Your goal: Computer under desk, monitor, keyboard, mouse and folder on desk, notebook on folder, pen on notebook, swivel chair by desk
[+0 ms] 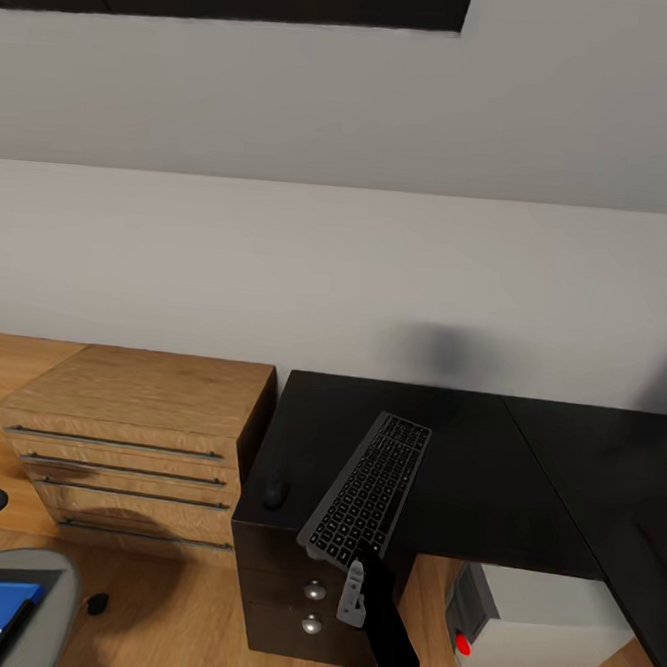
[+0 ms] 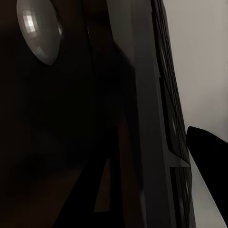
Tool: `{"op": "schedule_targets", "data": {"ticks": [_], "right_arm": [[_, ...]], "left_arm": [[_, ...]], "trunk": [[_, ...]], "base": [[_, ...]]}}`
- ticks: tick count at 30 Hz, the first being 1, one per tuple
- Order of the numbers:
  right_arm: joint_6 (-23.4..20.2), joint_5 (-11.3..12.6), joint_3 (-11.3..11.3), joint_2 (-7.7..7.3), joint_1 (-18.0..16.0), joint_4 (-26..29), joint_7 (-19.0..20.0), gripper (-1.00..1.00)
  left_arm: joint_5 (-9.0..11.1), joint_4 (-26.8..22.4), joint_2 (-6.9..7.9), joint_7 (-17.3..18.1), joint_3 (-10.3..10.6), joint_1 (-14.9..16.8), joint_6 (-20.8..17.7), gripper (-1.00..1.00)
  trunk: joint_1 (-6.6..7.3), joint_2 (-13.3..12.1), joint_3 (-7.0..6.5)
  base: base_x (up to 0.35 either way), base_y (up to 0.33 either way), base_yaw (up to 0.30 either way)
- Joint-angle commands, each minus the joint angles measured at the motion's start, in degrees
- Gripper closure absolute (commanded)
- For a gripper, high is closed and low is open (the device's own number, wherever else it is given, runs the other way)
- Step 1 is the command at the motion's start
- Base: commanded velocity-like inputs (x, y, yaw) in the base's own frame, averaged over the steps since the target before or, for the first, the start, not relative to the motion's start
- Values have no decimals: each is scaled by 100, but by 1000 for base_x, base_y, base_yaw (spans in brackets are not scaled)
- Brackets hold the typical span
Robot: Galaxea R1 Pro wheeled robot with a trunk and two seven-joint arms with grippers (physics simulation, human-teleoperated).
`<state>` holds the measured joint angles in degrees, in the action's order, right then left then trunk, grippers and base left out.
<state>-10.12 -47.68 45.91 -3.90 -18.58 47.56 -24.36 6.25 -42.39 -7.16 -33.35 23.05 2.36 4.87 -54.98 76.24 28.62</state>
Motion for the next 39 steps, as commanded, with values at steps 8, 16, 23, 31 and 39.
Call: {"op": "schedule_targets", "data": {"ticks": [8,16,23,31,39], "right_arm": [[-43,34,23,-5,-5,-9,189,100],[-41,31,31,-5,-5,-9,186,100],[-43,31,32,-5,-5,-9,186,100],[-43,31,32,-5,-5,-9,186,100],[-37,31,36,-6,-5,-9,186,-100]], "left_arm": [[60,3,-1,-31,26,3,40,-100],[60,3,-2,-31,24,6,40,-100],[60,3,-4,-28,30,4,40,-100],[60,12,-4,-23,33,5,40,-100],[60,12,-5,-23,39,5,40,-100]], "trunk": [[-1,2,6],[-1,2,6],[-1,2,6],[-1,2,6],[-1,2,6]], "base": [[22,0,0],[1,0,0],[42,0,0],[41,0,0],[2,0,0]]}}
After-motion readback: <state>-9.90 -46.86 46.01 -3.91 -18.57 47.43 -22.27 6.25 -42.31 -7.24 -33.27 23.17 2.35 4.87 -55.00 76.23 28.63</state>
